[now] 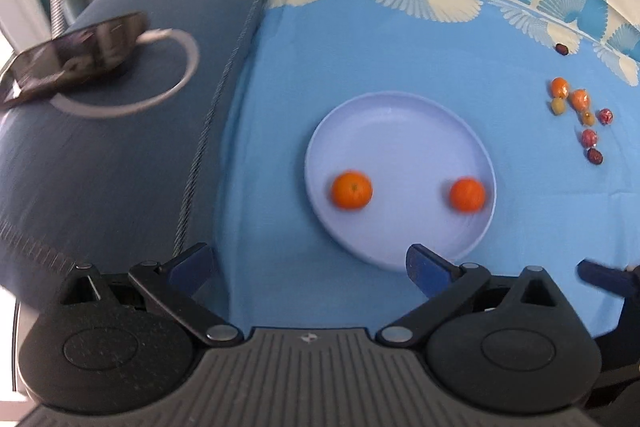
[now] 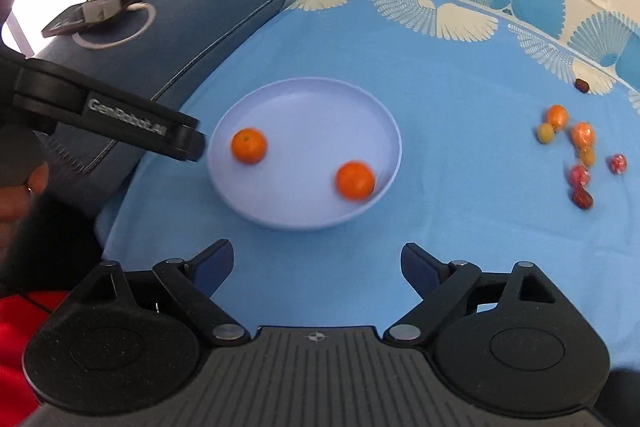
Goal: Organize fruits
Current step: 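Move both tools back toward the fruit cluster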
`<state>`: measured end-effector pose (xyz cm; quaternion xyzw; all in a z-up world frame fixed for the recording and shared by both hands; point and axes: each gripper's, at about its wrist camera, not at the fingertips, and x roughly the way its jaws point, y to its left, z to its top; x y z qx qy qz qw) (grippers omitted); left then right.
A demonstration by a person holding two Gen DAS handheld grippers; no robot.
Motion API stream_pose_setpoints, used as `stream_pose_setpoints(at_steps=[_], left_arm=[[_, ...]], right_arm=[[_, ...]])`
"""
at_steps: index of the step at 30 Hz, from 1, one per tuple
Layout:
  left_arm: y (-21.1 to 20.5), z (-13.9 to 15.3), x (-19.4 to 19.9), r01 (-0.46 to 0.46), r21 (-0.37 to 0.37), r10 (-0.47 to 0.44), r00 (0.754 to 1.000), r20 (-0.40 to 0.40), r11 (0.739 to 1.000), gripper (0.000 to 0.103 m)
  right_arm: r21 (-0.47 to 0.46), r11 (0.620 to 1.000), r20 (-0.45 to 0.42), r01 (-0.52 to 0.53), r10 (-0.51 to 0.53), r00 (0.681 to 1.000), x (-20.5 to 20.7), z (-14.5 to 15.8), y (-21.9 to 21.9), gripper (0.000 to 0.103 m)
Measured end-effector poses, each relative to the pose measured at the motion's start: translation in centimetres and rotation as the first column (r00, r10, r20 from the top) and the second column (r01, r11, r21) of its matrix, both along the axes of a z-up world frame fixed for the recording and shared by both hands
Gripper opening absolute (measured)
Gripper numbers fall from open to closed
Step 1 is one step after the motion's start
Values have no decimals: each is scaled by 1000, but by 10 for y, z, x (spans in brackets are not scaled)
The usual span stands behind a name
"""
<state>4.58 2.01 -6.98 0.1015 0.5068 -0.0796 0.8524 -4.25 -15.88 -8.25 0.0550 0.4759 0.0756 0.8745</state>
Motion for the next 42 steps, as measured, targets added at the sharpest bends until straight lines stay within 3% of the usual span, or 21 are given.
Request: stream_pose_setpoints(at_steps=[5, 10, 27, 36, 42], left_arm=[[10, 19, -28, -29, 4, 29, 998, 51, 1000, 103], [9, 41, -49, -36, -22, 38, 994, 98, 999, 103], [13, 74, -95, -29, -28, 34, 981, 193, 999, 103], [7, 81, -97, -16, -40, 24, 978, 206, 999, 103], [-8, 74, -93, 10, -23, -6, 985, 171, 1000, 103]], right_arm=[[-16, 999, 70, 39, -38, 997, -20, 21, -1, 95], [-31, 999, 128, 11, -7, 992, -46, 38, 5, 98], [-81, 996, 209, -24, 41, 977, -77, 68, 17, 101], [-104, 995, 231, 7, 17, 973, -83, 75, 13, 101], [-65, 997, 211, 46, -31, 977, -84, 69, -2, 101]])
